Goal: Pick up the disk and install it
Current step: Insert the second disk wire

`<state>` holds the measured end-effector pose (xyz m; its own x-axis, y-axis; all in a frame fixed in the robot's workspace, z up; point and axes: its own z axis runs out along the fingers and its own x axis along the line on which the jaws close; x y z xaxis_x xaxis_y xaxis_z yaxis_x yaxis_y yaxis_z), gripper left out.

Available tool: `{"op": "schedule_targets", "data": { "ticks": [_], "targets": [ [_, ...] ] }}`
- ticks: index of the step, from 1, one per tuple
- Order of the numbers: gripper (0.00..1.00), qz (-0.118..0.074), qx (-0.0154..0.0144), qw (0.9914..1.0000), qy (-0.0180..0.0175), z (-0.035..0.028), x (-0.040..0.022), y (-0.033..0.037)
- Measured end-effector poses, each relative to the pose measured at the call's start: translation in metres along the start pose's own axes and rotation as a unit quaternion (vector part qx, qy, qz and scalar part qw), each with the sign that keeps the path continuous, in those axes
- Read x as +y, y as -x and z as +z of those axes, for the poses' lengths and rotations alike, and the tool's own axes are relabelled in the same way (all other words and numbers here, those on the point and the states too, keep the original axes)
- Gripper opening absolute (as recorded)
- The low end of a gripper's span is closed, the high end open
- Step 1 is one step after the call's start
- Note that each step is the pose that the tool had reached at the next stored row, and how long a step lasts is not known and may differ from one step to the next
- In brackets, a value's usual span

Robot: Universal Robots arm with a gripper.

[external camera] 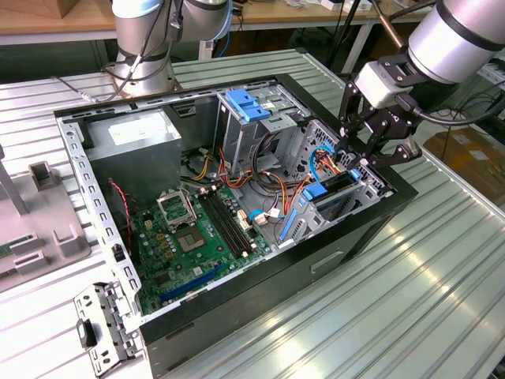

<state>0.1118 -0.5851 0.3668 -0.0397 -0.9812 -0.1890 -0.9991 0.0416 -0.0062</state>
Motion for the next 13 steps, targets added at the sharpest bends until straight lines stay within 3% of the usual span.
{"op": "schedule_targets", "data": {
  "ticks": [9, 10, 11, 13],
  "targets": [
    [0.41, 0.0, 0.0, 1.0, 0.0, 0.0008, 0.0, -0.0002],
    [0.34, 0.0, 0.0, 1.0, 0.0, 0.0008, 0.0, -0.0002],
    [0.34, 0.0, 0.0, 1.0, 0.0, 0.0009, 0.0, -0.0002],
    [0.16, 0.0, 0.0, 1.0, 0.0, 0.0009, 0.0, -0.0002]
  ]
}}
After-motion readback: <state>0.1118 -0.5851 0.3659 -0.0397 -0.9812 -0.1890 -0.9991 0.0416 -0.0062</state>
